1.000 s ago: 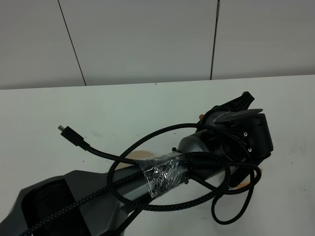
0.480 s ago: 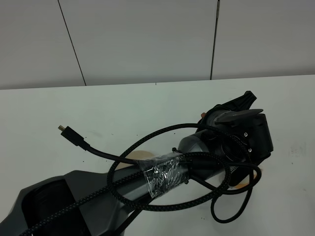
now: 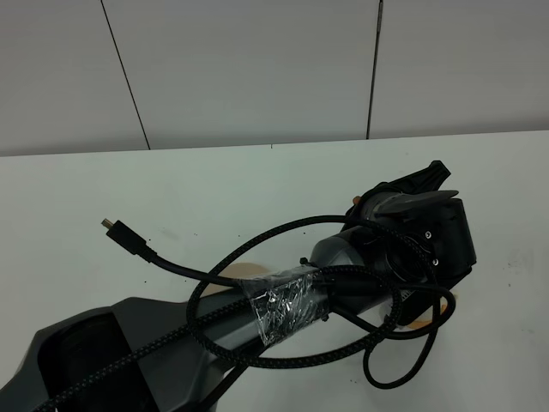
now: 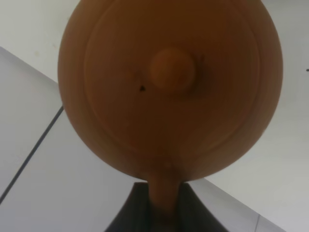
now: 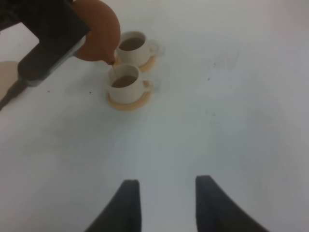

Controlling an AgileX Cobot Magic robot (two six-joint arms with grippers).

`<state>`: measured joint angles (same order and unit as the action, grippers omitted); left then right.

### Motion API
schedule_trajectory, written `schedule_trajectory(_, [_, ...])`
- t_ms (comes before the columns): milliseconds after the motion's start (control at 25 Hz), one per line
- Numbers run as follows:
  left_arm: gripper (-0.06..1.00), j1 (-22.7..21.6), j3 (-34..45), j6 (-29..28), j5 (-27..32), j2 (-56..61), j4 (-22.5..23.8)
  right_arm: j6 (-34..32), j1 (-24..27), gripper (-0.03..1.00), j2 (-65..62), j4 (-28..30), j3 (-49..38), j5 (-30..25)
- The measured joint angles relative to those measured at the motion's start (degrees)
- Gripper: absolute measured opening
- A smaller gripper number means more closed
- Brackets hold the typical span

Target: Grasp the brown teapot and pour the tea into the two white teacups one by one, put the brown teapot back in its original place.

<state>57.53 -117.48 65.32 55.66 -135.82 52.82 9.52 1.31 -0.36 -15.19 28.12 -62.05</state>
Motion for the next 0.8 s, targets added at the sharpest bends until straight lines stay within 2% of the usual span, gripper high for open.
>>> schedule_trajectory(800, [0.17,0.00,0.00,1.00,-2.19,0.00,0.00,0.05,0.00,0.27,0.00,0.00,0.00,0.00])
